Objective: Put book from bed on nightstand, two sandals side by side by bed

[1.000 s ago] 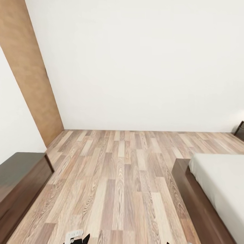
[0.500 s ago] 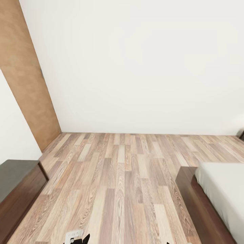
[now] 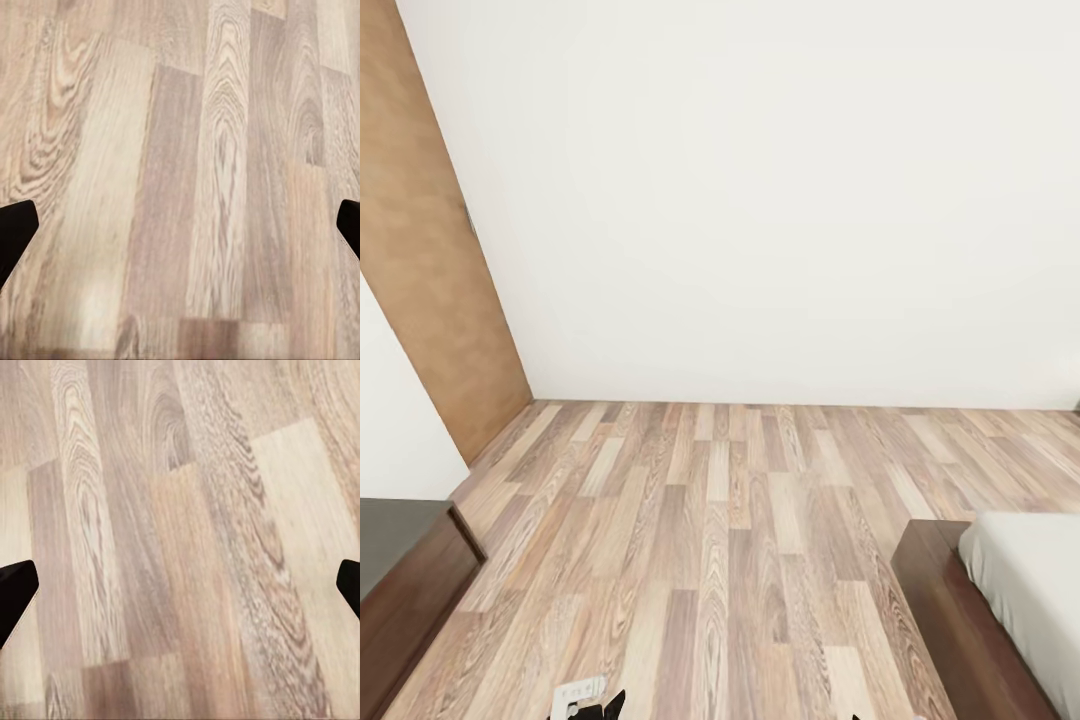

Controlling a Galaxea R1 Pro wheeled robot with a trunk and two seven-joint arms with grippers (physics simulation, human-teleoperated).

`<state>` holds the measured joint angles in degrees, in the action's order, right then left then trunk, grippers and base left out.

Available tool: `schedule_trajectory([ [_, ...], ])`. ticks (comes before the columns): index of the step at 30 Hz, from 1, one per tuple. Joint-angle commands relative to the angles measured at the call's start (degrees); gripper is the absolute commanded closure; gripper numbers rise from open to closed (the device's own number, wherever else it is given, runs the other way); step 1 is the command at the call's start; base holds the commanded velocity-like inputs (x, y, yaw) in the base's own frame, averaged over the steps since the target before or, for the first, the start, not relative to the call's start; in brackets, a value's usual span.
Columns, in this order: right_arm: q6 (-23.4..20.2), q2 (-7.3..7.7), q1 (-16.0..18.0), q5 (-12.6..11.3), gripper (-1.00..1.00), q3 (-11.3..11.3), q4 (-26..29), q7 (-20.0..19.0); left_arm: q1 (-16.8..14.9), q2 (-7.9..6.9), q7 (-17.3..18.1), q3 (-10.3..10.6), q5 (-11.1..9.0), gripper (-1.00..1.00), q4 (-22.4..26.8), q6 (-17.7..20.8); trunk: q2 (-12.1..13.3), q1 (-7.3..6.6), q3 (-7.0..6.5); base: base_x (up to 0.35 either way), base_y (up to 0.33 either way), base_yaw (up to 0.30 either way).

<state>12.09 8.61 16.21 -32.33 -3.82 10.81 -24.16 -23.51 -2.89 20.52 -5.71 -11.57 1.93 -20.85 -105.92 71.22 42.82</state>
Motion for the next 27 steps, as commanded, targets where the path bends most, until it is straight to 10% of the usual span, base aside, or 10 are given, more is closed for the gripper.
schedule_trajectory([
  [1, 0.21, 0.04, 0.05, -0.54, -1.00, -0.40, -0.09, -0.19, -0.04, -0.01, 0.50, -0.44, -0.21, -1.00, -0.08, 0.02, -0.02, 0.03, 0.05, 0.328, 0.000, 0.000],
  [27, 0.21, 0.05, 0.05, -0.54, -1.00, -0.45, -0.09, -0.19, -0.04, -0.01, 0.49, -0.44, -0.21, -1.00, -0.08, 0.02, -0.02, 0.03, 0.05, 0.327, 0.000, -0.051],
])
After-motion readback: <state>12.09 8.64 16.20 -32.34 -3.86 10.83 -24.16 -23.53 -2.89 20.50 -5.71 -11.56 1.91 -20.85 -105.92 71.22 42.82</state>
